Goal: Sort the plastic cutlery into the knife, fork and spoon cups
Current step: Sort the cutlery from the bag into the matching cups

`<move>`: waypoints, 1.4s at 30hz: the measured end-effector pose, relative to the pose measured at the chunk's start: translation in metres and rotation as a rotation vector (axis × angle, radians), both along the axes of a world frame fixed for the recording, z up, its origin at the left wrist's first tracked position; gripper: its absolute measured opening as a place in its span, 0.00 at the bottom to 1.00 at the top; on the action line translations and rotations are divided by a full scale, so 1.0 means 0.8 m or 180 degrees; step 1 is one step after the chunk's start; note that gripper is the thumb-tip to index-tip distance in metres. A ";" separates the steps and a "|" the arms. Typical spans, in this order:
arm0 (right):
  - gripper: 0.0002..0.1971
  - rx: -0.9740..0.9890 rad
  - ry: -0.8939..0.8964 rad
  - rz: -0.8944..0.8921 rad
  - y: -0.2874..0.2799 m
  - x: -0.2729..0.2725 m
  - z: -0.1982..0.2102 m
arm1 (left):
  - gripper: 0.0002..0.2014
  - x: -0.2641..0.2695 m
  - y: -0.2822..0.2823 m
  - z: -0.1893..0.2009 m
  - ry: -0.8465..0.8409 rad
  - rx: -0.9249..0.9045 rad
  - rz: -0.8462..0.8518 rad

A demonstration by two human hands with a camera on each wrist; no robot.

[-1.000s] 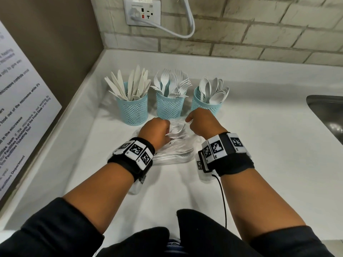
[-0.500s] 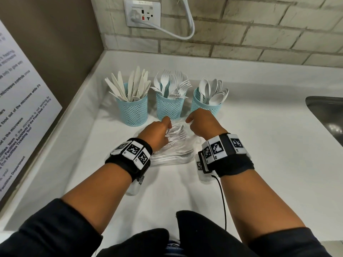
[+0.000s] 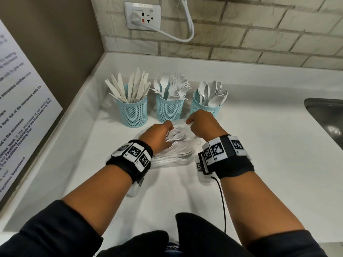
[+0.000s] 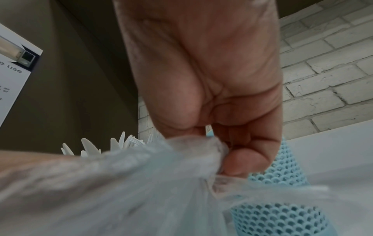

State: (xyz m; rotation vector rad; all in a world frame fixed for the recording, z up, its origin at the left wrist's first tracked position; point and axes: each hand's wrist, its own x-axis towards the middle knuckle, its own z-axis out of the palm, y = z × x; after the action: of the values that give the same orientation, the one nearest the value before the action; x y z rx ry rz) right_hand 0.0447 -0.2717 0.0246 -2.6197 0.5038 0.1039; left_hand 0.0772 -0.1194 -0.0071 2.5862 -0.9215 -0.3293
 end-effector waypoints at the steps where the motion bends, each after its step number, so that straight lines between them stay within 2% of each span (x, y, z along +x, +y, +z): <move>1: 0.16 0.0012 -0.0009 0.0002 0.000 0.000 0.001 | 0.21 0.000 0.000 0.000 -0.0003 0.0000 0.0044; 5: 0.17 0.0040 -0.0043 0.0044 -0.001 -0.002 0.003 | 0.18 0.005 0.002 -0.003 0.0034 -0.0119 0.0227; 10: 0.18 0.0109 -0.0064 0.0017 -0.004 -0.006 0.007 | 0.22 0.012 0.010 -0.004 0.0446 -0.0357 0.0332; 14: 0.18 0.0128 -0.0064 0.0019 -0.004 -0.006 0.008 | 0.21 0.016 0.014 -0.006 0.0605 -0.0569 0.0356; 21: 0.17 0.0068 -0.0004 0.0086 -0.004 -0.005 0.009 | 0.26 0.011 0.009 -0.004 0.0368 -0.0287 0.0223; 25: 0.17 0.0072 0.0002 0.0083 -0.003 -0.004 0.008 | 0.22 0.006 0.001 -0.006 0.0049 -0.0156 0.0112; 33: 0.18 0.0050 0.0027 0.0132 -0.002 -0.005 0.009 | 0.23 0.003 -0.012 -0.012 0.0210 -0.0491 0.0201; 42: 0.18 0.0151 0.0036 0.0104 -0.010 -0.007 0.012 | 0.21 0.022 0.012 -0.011 0.0906 -0.1456 0.0720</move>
State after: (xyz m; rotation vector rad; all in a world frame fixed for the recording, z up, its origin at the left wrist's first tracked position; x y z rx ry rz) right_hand 0.0393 -0.2800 0.0341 -2.5829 0.4570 0.1397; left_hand 0.0947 -0.1100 -0.0163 2.1254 -0.5233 -0.3624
